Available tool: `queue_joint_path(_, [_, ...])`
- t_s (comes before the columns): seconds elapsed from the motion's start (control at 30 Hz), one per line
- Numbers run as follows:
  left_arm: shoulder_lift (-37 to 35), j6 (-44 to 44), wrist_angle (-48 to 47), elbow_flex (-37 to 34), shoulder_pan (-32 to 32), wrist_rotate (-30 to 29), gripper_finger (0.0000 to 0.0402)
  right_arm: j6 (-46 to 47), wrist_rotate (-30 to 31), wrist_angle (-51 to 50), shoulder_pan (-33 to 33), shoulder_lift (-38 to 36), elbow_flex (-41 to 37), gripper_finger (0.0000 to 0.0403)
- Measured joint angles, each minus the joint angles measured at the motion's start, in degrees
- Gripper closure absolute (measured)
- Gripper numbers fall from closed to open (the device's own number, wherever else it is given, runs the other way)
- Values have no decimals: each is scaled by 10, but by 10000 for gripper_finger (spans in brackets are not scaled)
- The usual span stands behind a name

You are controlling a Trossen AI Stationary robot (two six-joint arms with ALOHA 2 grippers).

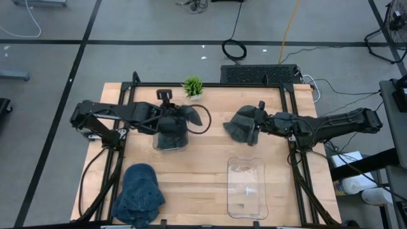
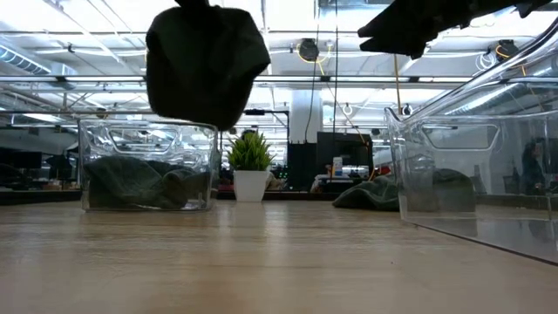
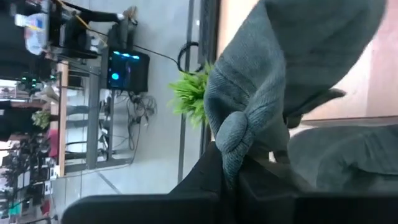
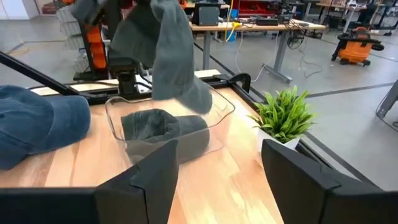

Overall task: Pick & Place hat
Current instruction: Put the black cap into the top transparent bin

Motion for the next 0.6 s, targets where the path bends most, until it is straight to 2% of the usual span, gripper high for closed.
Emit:
queue_joint_path(0.23, [-52, -14, -16, -63, 2, -3, 397, 0, 0, -11, 0, 0, 0, 190])
queue_joint_path(0.47, [-145, 5, 71, -187, 15, -2, 396, 0, 0, -8, 0, 0, 0, 189])
queue_joint_path(0.6, [-186, 17, 108, -227, 15, 2, 398, 0, 0, -8, 0, 0, 0, 190])
